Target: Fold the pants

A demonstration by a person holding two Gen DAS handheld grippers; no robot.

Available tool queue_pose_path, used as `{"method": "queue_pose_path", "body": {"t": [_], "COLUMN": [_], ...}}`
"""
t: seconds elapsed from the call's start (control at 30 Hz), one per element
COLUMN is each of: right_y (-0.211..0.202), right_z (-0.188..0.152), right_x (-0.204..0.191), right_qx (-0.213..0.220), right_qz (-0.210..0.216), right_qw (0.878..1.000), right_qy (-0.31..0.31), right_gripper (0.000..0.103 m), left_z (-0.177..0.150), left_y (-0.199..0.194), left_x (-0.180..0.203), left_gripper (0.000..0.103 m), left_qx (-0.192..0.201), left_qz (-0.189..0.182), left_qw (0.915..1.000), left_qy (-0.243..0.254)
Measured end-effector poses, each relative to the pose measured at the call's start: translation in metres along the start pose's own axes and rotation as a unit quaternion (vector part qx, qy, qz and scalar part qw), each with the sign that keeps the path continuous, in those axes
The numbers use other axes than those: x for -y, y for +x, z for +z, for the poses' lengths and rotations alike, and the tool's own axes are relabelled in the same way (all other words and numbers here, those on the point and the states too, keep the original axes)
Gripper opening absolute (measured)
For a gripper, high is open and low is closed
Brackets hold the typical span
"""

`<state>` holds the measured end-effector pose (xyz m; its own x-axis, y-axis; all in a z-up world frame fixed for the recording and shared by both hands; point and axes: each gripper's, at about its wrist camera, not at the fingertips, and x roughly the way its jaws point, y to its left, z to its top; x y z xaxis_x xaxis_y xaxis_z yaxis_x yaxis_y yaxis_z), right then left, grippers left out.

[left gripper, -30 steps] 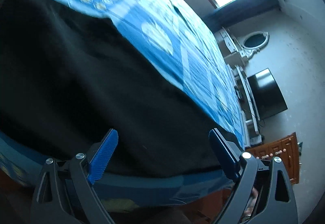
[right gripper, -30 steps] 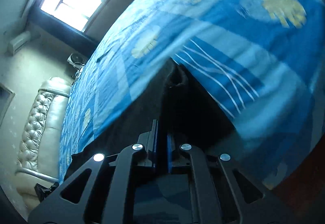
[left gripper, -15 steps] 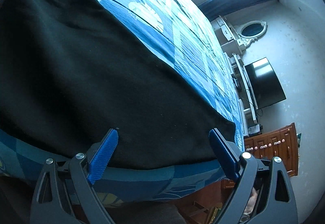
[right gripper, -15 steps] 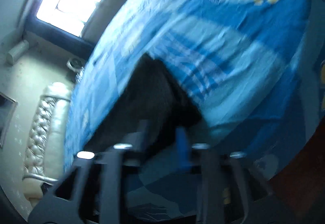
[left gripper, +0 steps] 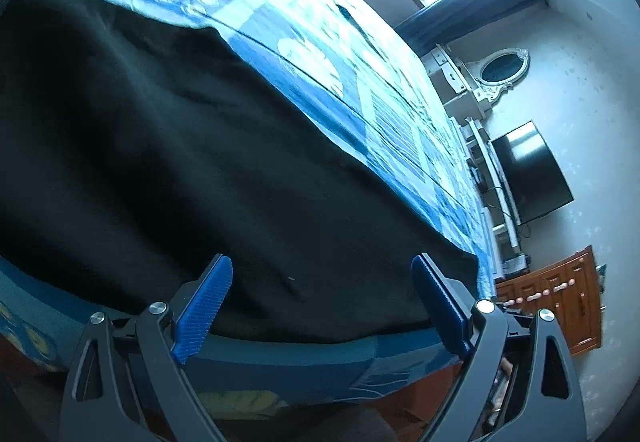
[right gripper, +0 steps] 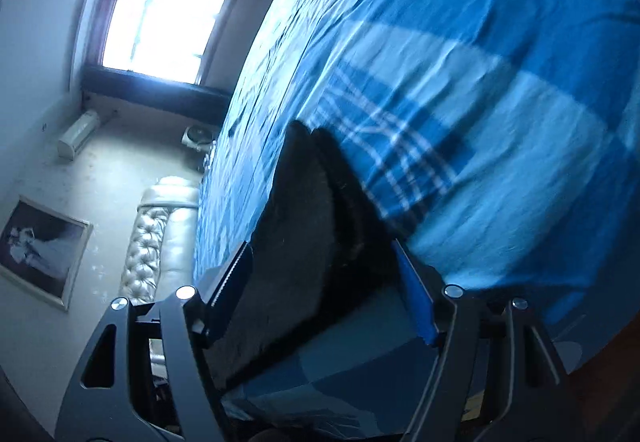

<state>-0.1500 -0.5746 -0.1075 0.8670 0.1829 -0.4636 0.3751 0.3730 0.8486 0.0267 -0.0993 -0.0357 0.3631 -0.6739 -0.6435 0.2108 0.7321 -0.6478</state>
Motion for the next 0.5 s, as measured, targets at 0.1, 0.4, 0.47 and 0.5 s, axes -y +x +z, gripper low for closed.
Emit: {"method": "queue_pose_path", "body": {"t": [0.1, 0.4, 0.47, 0.5], "right_y": [0.005, 0.003, 0.004, 0.007], "right_z": [-0.002, 0.003, 0.007, 0.007], "right_x": [-0.002, -0.031, -0.037, -0.034], "right_qx": [0.000, 0.010, 0.010, 0.009], "right_qz": [-0.020, -0.052, -0.058, -0.065], "right_qw": [1.000, 0.996, 0.995, 0.994], "right_qy": [-0.007, -0.068, -0.081, -0.083], "right_gripper": [0.052, 0.014, 0.014, 0.014], "left_z": [0.006, 0.007, 0.007, 0.006], "left_y": [-0.005, -0.017, -0.016, -0.015], "left_x": [-0.012, -0.034, -0.029, -0.026], "left_gripper": [0.090, 0.090, 0.090, 0.090], "left_qx": [0.005, 0.017, 0.016, 0.013], "left_qz": [0.009, 0.013, 0.004, 0.002], "left_qw": [0.9999, 0.9990, 0.9994, 0.9996], "left_qy": [-0.009, -0.039, -0.032, -0.026]}}
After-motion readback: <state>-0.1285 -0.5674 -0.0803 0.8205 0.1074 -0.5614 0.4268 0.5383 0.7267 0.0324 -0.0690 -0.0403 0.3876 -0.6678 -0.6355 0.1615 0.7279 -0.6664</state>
